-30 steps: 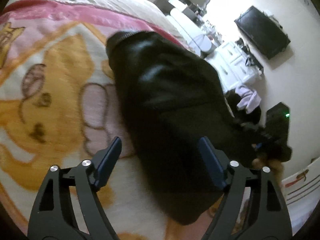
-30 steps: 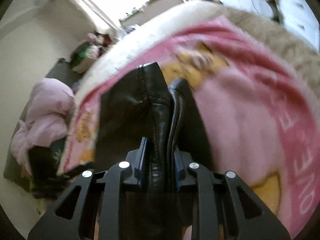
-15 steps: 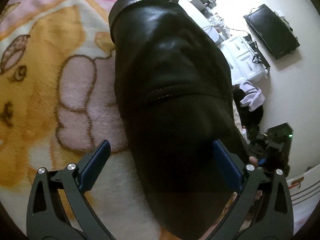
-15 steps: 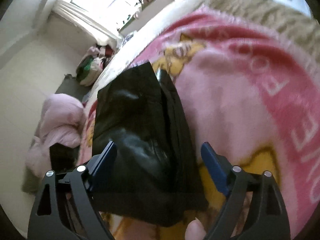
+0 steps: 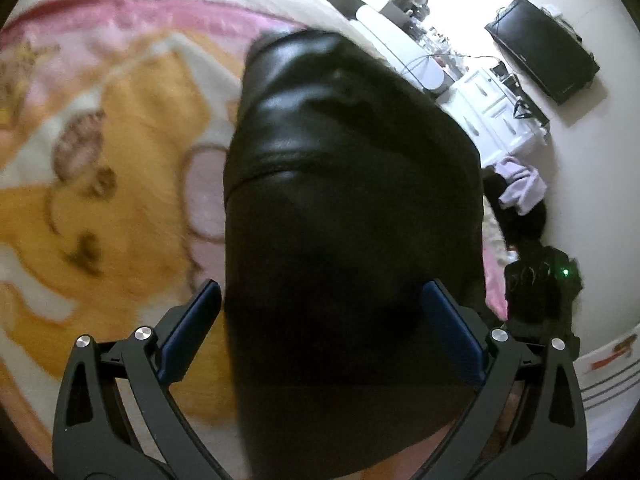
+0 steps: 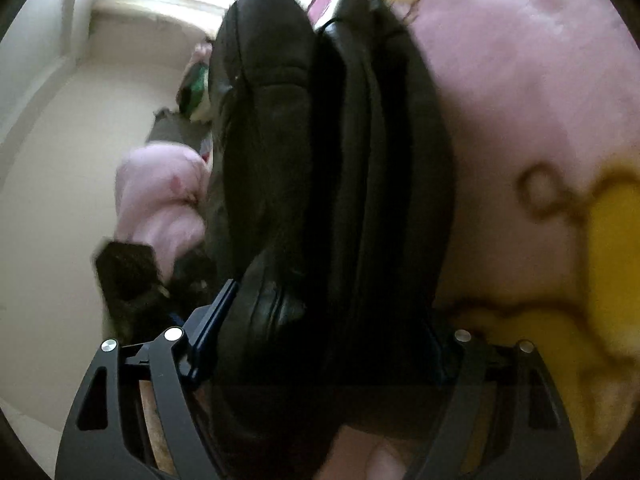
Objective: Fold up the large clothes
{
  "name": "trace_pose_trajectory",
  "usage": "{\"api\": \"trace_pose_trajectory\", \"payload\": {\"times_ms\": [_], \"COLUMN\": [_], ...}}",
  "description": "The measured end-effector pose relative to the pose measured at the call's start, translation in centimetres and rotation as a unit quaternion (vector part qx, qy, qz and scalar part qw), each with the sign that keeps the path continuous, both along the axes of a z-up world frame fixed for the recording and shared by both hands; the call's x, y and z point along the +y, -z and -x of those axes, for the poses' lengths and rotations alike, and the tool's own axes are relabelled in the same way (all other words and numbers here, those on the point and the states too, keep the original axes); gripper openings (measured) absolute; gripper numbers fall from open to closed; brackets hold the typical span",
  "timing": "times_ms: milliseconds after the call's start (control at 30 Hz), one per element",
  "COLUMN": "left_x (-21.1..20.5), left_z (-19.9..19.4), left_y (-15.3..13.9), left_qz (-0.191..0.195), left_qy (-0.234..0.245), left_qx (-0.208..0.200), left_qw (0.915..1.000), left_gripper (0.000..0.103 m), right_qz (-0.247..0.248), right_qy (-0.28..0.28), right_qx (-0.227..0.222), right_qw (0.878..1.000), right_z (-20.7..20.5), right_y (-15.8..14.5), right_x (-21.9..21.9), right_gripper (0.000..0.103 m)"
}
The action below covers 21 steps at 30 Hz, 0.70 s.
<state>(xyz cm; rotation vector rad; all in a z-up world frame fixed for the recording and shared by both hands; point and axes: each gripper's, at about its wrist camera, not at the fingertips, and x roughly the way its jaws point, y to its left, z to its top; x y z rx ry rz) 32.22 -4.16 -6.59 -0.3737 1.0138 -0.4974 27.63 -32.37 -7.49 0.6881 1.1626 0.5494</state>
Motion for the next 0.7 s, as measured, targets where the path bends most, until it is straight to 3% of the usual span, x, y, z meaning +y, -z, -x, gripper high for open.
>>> {"api": "trace_pose_trajectory", "payload": {"times_ms": [100,167,233,300,367,433,600,667,700], "left_x": [-1.4,-2.1,-2.7,-2.3,-2.3,-2.5,-3.0,-3.0,-3.2], "left_z": [0.2,0.5,0.7,1.0,1.2,1.3,1.6,1.7,1.6], "left_y": [0.1,0.2,-0.1,-0.1,-0.3,-0.4,-0.5,-0.6,-0.7], "left_qz": [-0.049,-0.062,-0.079,-0.085,-0.095,-0.103,-0.116,-0.122,-0.124], "left_qy": [0.021,0.029,0.028,0.026,0.024,0.025,0.028,0.028,0.028], "left_qx": [-0.001,-0.010,-0.020,-0.023,-0.028,-0.032,-0.037,-0.043,-0.044], "left_qw": [0.9986,0.9976,0.9963,0.9958,0.9948,0.9938,0.9921,0.9912,0.9910], "left_gripper": [0.094,0.094,0.094,0.094,0.094,0.094,0.094,0.094,0.094], "right_qz": [0.092,0.155,0.182,0.212,0.249,0.267,0.338,0.352,0.364], "right_qy": [0.022,0.079,0.131,0.139,0.128,0.113,0.075,0.065,0.065], "right_qx": [-0.023,-0.063,-0.121,-0.165,-0.213,-0.241,-0.289,-0.274,-0.242], "right_qw": [0.995,0.983,0.967,0.953,0.936,0.926,0.892,0.893,0.897], "right_z": [-0.1,0.8,1.7,2.0,2.0,1.8,-0.8,-1.8,-3.1], "right_y": [-2.3,-5.3,-8.1,-9.7,-11.5,-12.2,-12.2,-11.3,-10.2], "right_x": [-1.0,-2.8,-3.7,-3.0,-0.7,1.2,5.9,6.1,5.8], "right_gripper": [0.092,0.094,0.095,0.094,0.086,0.066,0.061,0.059,0.058]}}
